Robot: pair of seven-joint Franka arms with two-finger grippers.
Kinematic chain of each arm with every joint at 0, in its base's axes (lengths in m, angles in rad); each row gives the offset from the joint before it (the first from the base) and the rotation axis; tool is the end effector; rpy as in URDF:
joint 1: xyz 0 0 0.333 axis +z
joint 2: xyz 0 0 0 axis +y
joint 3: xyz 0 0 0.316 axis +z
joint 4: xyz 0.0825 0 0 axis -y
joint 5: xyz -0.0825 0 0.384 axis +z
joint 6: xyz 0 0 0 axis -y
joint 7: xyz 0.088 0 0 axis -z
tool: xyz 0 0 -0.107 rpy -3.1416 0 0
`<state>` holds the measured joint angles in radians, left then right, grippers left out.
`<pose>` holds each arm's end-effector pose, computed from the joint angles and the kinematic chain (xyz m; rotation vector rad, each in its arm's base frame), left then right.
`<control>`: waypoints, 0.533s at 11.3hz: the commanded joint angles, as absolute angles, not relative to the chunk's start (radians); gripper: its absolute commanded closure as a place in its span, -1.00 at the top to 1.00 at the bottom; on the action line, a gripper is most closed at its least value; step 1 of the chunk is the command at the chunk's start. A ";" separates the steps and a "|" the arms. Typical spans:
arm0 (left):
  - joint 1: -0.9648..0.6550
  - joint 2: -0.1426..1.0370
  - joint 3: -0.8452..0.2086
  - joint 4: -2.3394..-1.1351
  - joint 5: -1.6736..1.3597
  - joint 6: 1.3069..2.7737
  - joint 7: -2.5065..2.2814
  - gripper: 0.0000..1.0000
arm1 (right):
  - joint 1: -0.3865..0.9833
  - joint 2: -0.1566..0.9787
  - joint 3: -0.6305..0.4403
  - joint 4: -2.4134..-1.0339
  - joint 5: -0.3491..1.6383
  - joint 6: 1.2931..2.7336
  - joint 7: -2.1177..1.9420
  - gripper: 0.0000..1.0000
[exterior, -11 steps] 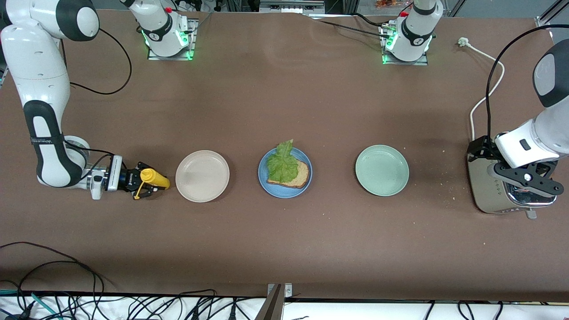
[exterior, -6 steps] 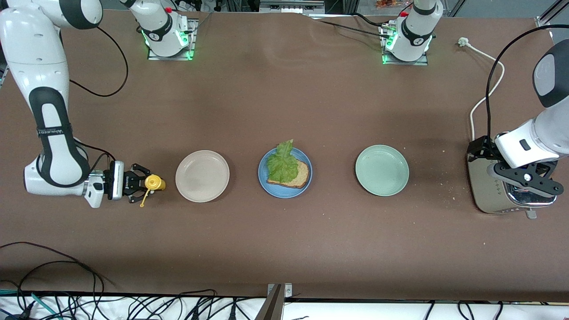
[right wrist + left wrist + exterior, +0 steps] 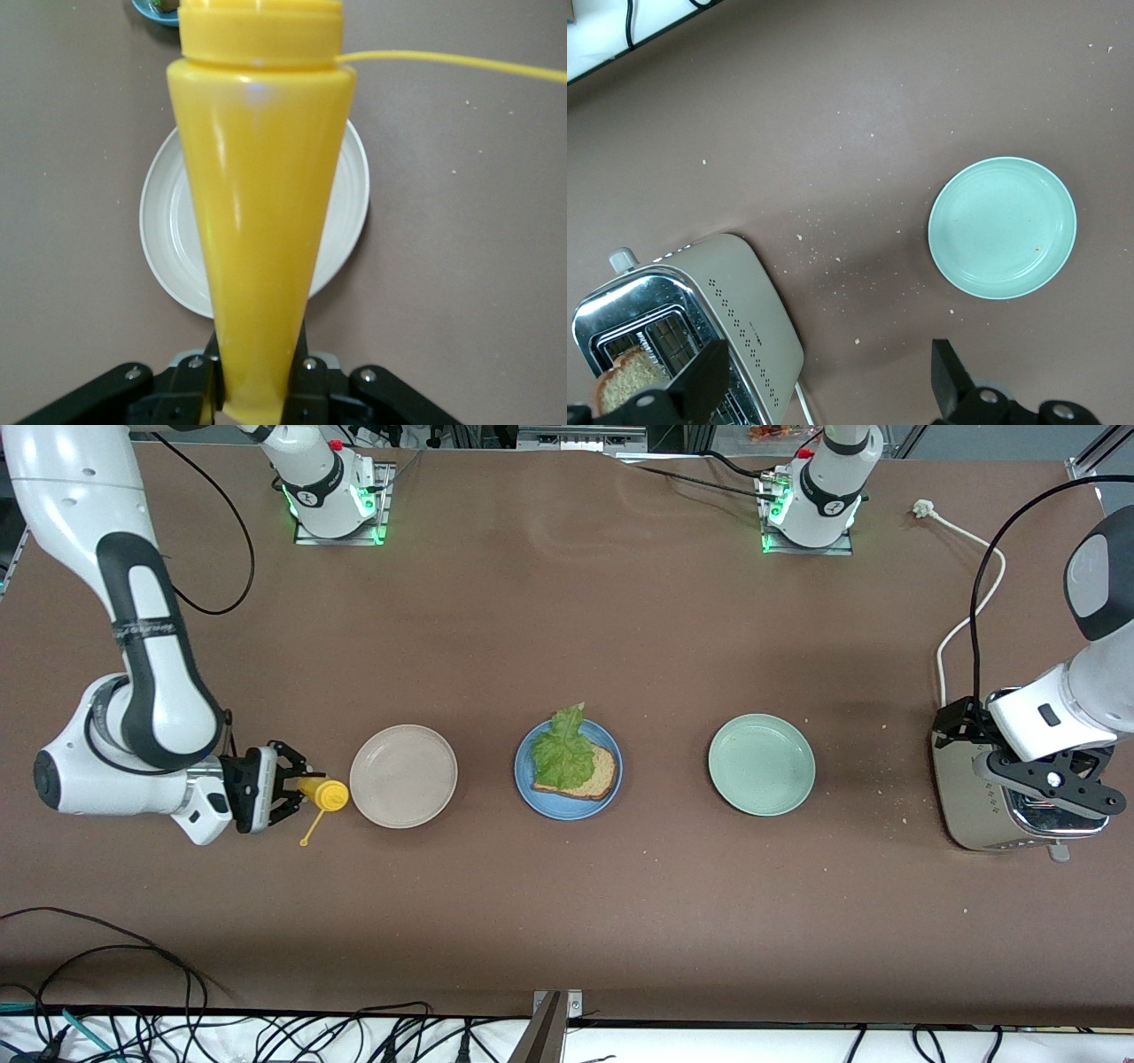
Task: Make sandwich in blue plate with both arms
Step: 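Lift the mustard bottle with the right gripper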
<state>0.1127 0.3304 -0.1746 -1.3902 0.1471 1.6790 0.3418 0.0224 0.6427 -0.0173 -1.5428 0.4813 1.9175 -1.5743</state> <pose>0.6557 -0.0096 0.5218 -2.9920 0.6284 0.0747 0.6776 0.0378 0.2622 -2.0722 -1.6650 -0.1480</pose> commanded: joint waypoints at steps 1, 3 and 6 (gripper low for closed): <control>0.124 0.327 -0.181 -1.387 0.135 1.667 0.354 1.00 | 0.151 0.549 -0.026 -1.591 0.309 1.933 -1.271 -1.00; 0.124 0.327 -0.181 -1.387 0.135 1.667 0.353 1.00 | 0.243 0.531 -0.029 -1.591 0.209 1.927 -1.101 -1.00; 0.124 0.327 -0.181 -1.387 0.135 1.667 0.354 1.00 | 0.365 0.525 -0.029 -1.574 0.051 1.921 -0.903 -1.00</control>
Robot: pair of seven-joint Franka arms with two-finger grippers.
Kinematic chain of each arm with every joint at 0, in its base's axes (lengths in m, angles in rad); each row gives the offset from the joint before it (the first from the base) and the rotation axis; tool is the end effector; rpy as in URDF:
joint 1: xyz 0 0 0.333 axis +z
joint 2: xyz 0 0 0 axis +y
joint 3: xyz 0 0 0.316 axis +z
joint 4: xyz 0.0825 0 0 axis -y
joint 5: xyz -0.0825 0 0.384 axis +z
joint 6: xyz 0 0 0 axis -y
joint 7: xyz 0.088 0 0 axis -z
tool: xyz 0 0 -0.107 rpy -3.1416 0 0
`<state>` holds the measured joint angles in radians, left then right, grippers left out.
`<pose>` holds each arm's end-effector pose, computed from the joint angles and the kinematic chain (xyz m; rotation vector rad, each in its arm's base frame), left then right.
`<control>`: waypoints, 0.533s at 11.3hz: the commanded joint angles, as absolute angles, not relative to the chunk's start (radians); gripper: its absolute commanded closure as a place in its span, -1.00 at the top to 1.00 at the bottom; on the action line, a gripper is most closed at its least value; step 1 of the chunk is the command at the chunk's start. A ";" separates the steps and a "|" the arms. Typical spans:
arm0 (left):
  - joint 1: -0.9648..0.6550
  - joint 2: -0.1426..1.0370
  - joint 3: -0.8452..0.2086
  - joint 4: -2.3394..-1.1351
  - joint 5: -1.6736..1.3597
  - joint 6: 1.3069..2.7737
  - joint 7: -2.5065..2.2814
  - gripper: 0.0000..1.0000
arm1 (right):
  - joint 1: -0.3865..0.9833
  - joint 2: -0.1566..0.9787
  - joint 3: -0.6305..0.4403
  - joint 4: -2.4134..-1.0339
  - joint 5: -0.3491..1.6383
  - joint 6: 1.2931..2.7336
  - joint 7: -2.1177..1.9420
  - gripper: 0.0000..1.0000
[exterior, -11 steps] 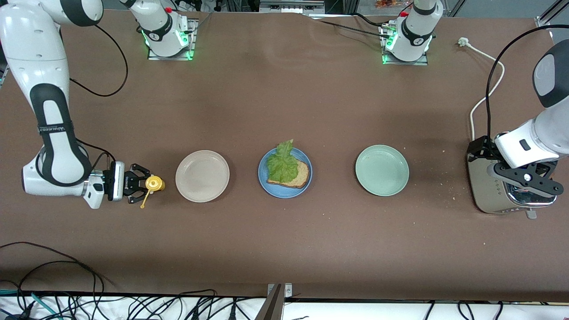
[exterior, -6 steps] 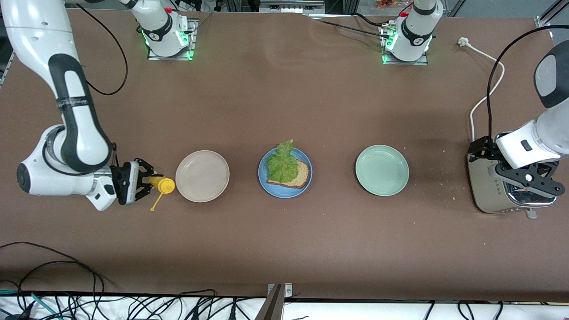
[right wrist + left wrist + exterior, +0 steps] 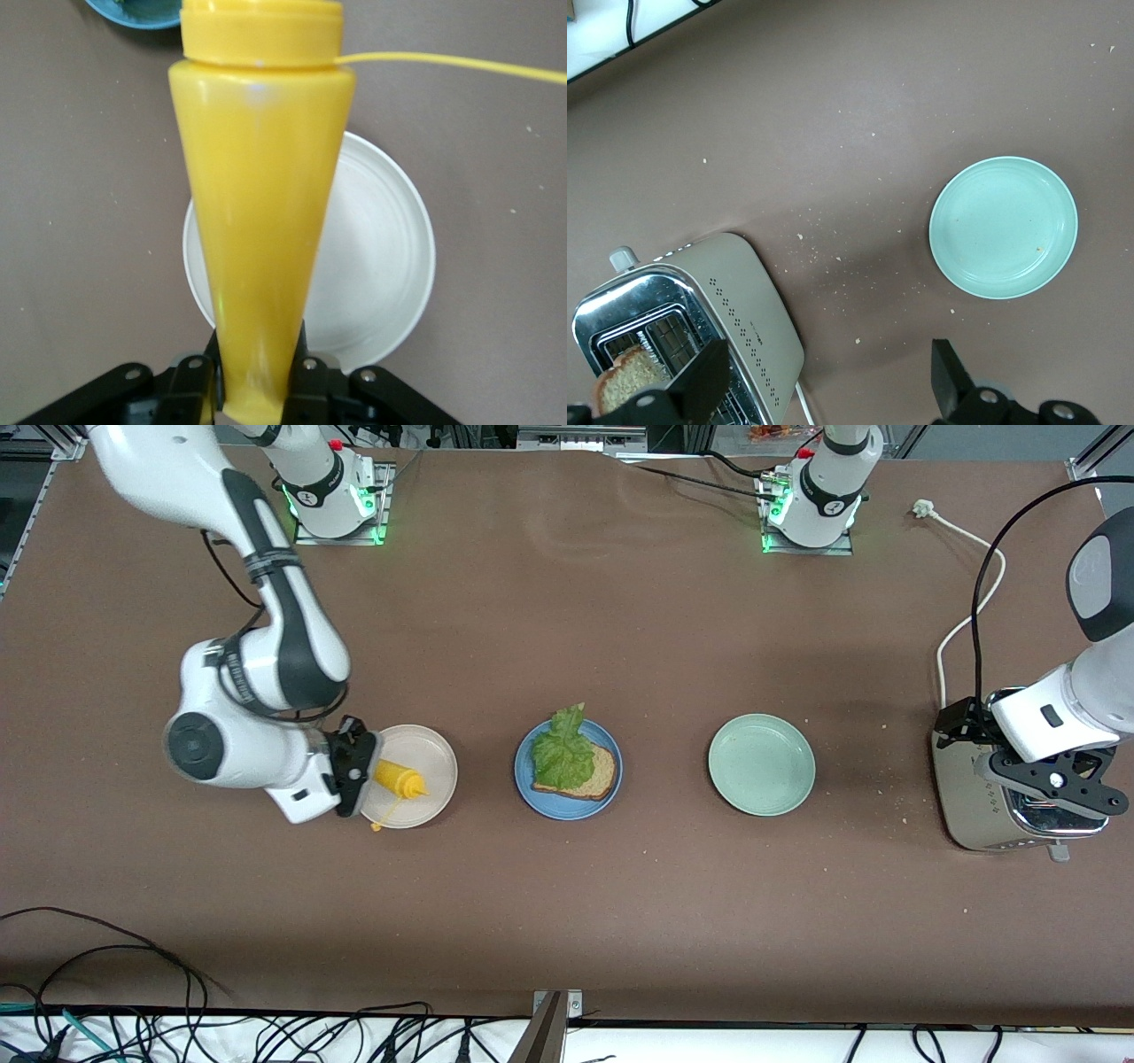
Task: Make sandwich in blue plate with both arms
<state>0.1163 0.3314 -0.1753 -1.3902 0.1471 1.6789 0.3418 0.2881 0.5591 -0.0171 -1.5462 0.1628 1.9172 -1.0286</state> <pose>0.6559 -0.0076 0.5212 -2.9935 0.6242 0.0764 0.6487 0.1938 0.3117 -2.3987 -1.6972 0.1816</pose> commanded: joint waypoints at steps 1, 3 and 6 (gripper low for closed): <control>0.124 0.327 -0.181 -1.385 0.135 1.667 0.353 1.00 | 0.403 0.525 -0.029 -1.574 0.005 1.921 -0.866 -1.00; 0.124 0.327 -0.181 -1.385 0.135 1.667 0.354 1.00 | 0.498 0.525 -0.067 -1.569 -0.073 1.899 -0.809 -1.00; 0.123 0.327 -0.181 -1.385 0.135 1.667 0.353 1.00 | 0.679 0.534 -0.158 -1.566 -0.182 1.870 -0.727 -1.00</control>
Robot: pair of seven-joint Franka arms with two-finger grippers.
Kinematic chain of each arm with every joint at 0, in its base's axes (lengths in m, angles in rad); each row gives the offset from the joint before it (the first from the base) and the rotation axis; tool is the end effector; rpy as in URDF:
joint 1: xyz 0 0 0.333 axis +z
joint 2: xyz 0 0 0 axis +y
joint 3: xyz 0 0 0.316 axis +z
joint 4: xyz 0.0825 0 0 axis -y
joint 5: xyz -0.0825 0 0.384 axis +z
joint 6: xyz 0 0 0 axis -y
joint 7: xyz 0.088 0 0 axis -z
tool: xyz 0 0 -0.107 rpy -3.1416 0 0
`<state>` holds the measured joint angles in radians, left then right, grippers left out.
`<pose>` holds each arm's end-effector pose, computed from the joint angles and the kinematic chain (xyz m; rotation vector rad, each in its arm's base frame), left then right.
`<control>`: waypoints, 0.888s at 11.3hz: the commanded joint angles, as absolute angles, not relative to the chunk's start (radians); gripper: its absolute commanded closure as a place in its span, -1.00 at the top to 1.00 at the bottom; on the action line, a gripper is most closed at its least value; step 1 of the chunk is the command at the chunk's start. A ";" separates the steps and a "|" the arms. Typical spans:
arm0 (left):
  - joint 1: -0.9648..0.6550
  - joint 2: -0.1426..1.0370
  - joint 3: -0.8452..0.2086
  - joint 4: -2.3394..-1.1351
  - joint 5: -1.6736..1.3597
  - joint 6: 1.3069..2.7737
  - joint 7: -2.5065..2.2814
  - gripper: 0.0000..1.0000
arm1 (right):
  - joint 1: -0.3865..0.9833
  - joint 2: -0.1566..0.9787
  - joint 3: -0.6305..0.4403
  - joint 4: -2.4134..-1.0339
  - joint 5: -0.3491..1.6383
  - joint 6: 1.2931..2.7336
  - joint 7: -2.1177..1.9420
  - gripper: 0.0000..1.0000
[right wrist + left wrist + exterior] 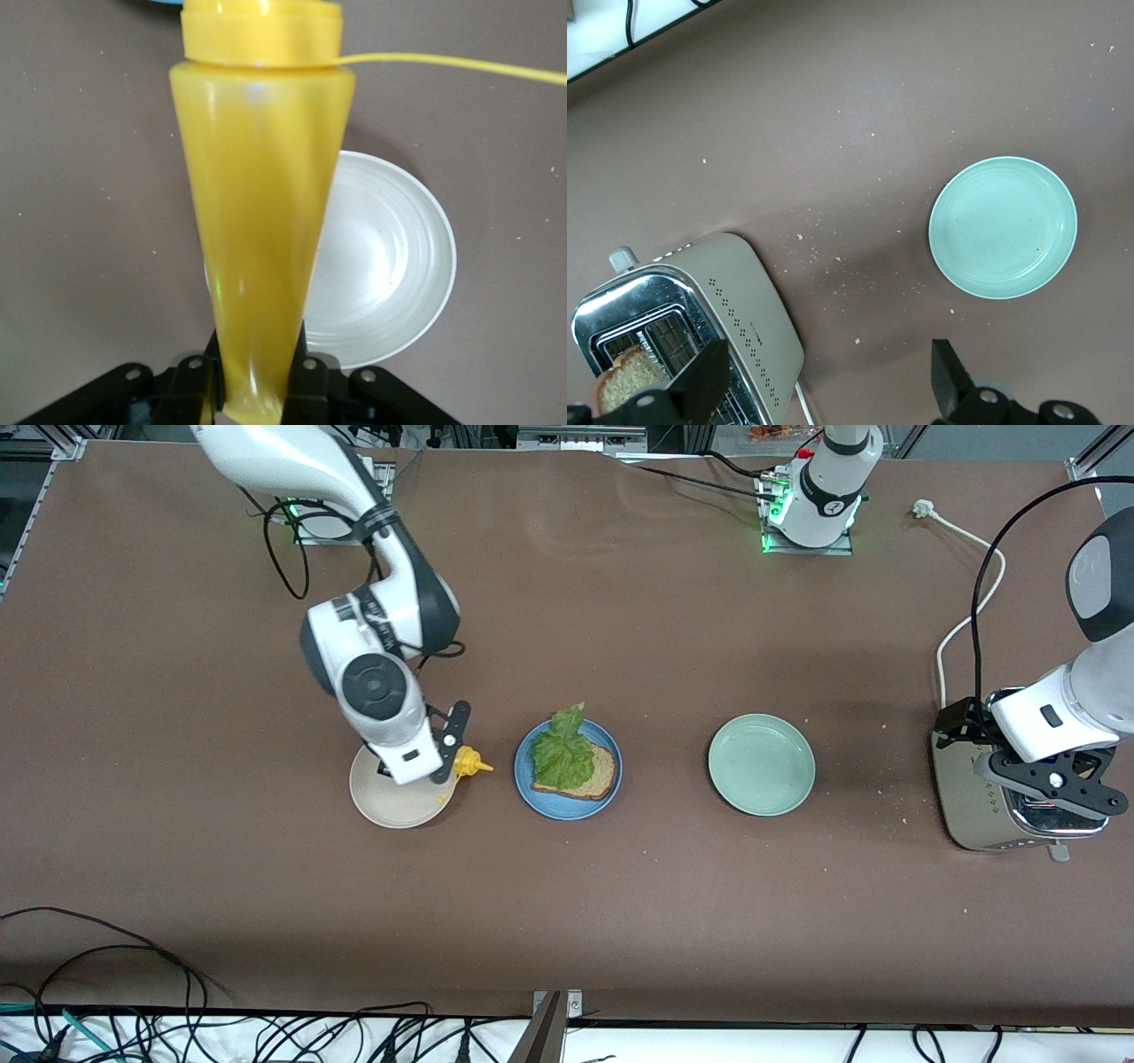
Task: Make sandwich in blue plate with both arms
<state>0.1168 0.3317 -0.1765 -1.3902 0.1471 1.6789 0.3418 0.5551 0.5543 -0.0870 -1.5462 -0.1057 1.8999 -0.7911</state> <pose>0.6560 -0.0080 0.5210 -2.9937 0.6253 0.0766 0.6021 0.3046 0.3149 2.3887 1.8383 -0.3321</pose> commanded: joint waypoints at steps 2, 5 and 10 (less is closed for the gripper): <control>0.123 0.327 -0.181 -1.385 0.135 1.667 0.353 1.00 | 0.742 0.566 -0.164 -1.514 -0.257 1.800 -0.677 -1.00; 0.123 0.327 -0.181 -1.385 0.135 1.667 0.353 1.00 | 0.820 0.641 -0.192 -1.424 -0.302 1.720 -0.627 -1.00; 0.123 0.327 -0.181 -1.385 0.133 1.667 0.353 1.00 | 0.871 0.728 -0.224 -1.408 -0.347 1.721 -0.542 -1.00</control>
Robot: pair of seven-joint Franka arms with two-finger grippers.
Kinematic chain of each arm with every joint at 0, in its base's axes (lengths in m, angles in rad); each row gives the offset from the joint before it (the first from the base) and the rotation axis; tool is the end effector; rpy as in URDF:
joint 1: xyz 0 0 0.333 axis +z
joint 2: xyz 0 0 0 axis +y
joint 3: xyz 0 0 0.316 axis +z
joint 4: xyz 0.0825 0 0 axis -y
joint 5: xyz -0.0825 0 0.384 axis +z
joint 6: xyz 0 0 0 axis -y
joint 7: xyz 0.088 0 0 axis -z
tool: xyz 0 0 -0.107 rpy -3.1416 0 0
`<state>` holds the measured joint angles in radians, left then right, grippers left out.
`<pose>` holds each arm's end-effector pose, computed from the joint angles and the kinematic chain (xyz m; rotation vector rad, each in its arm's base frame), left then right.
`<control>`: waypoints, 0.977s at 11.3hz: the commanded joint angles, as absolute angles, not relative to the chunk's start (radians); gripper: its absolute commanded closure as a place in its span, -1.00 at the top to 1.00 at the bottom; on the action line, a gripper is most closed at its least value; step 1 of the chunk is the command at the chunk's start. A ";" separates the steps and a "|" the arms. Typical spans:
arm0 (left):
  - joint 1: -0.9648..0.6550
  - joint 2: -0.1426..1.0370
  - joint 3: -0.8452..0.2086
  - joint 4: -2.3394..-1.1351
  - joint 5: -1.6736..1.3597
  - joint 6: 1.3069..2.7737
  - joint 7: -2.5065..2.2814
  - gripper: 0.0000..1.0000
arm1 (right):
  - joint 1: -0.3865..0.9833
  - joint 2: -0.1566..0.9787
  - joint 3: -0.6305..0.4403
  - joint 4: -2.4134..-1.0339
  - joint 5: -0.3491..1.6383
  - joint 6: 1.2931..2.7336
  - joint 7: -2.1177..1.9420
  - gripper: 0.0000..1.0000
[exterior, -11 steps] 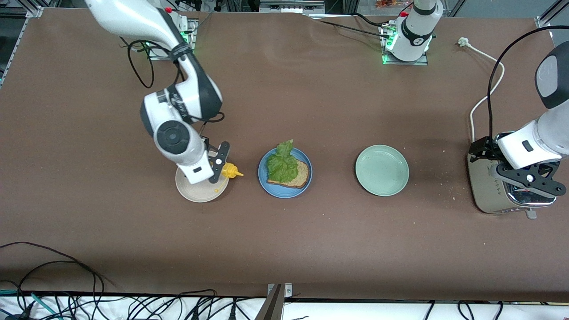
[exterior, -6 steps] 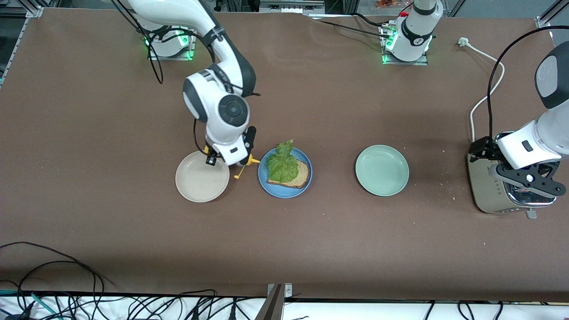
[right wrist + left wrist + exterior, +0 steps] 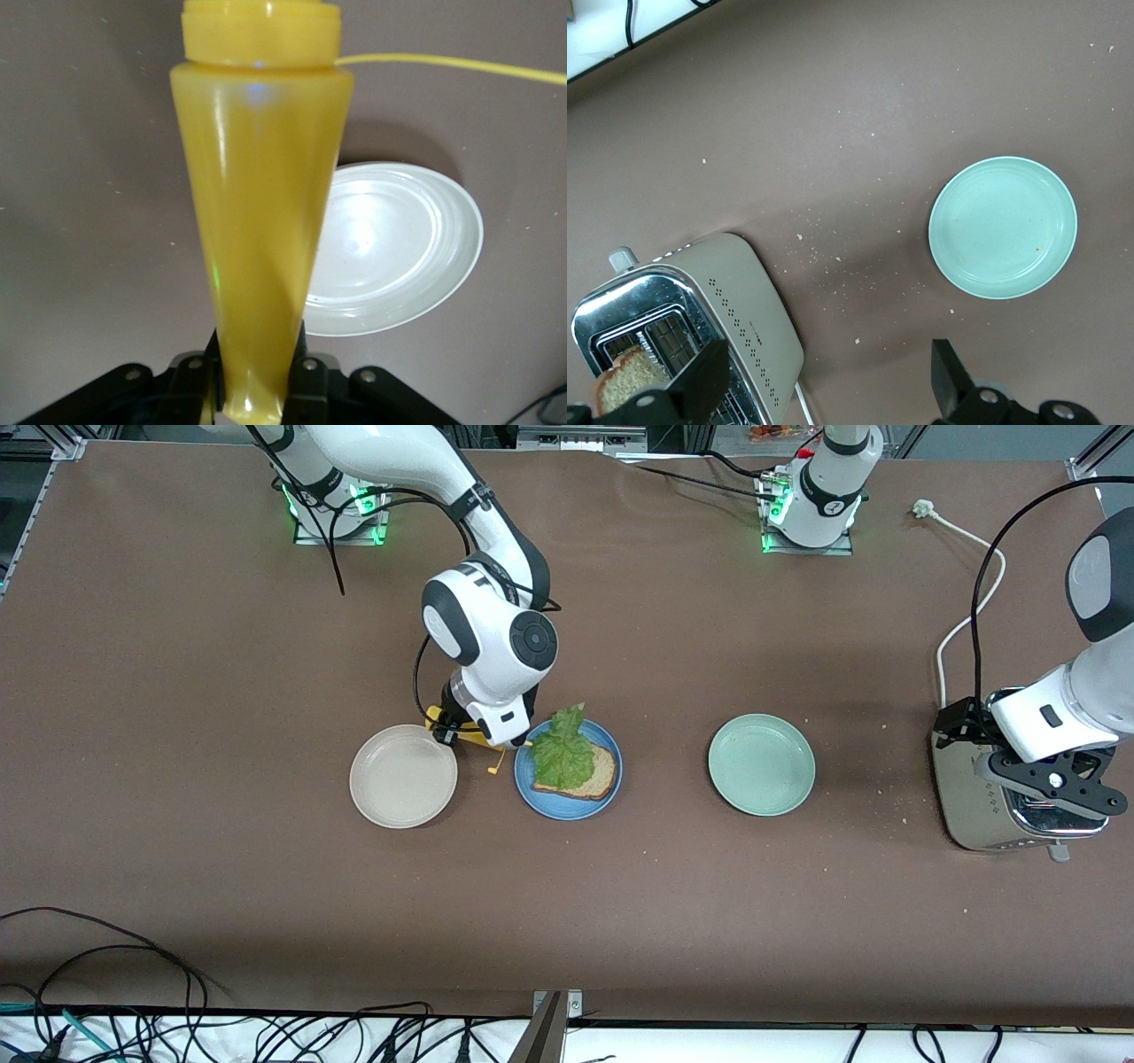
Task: Make sandwich in blue plate with both arms
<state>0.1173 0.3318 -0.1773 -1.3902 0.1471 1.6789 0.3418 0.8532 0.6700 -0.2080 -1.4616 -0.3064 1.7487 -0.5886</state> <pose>0.6560 -0.0081 0.5210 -2.9939 0.6257 0.0766 0.5424 0.4024 0.2776 2.0682 1.6832 -0.4870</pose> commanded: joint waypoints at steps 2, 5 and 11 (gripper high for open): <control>0.123 0.327 -0.181 -1.385 0.135 1.667 0.353 1.00 | 0.876 0.738 -0.224 -1.404 -0.359 1.720 -0.535 -1.00; 0.123 0.327 -0.181 -1.385 0.135 1.667 0.353 1.00 | 0.876 0.738 -0.222 -1.404 -0.362 1.720 -0.534 -1.00; 0.126 0.327 -0.181 -1.388 0.133 1.667 0.354 1.00 | 0.714 0.631 -0.184 -1.431 -0.136 1.779 -0.610 -1.00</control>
